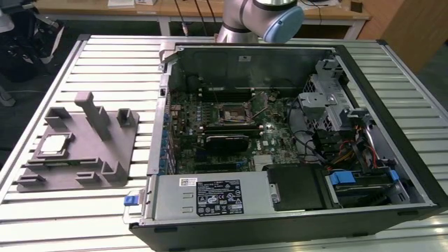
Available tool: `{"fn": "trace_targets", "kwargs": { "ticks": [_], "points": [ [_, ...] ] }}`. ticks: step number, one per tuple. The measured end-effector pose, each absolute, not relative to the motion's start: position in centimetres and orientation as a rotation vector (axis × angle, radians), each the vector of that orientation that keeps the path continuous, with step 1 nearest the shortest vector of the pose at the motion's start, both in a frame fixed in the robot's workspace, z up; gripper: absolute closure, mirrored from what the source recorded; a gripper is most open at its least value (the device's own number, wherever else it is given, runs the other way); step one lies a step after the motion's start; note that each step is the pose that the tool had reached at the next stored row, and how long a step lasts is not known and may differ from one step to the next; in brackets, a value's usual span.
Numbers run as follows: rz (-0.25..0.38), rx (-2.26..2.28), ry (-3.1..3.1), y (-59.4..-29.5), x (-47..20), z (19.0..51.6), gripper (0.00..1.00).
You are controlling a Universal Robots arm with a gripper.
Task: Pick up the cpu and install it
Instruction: 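Reach for the cpu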
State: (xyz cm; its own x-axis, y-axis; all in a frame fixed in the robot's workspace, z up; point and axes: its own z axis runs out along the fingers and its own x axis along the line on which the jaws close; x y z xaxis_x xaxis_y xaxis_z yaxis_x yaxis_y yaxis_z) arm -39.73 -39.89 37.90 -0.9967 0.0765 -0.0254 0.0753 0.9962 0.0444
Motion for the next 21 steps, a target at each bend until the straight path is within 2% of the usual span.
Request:
{"fn": "trace_targets", "kwargs": {
  "ticks": [21],
  "points": [
    [0.068,0.118,3.111,-40.8,-41.7,36.1,0.89]
  ]
}}
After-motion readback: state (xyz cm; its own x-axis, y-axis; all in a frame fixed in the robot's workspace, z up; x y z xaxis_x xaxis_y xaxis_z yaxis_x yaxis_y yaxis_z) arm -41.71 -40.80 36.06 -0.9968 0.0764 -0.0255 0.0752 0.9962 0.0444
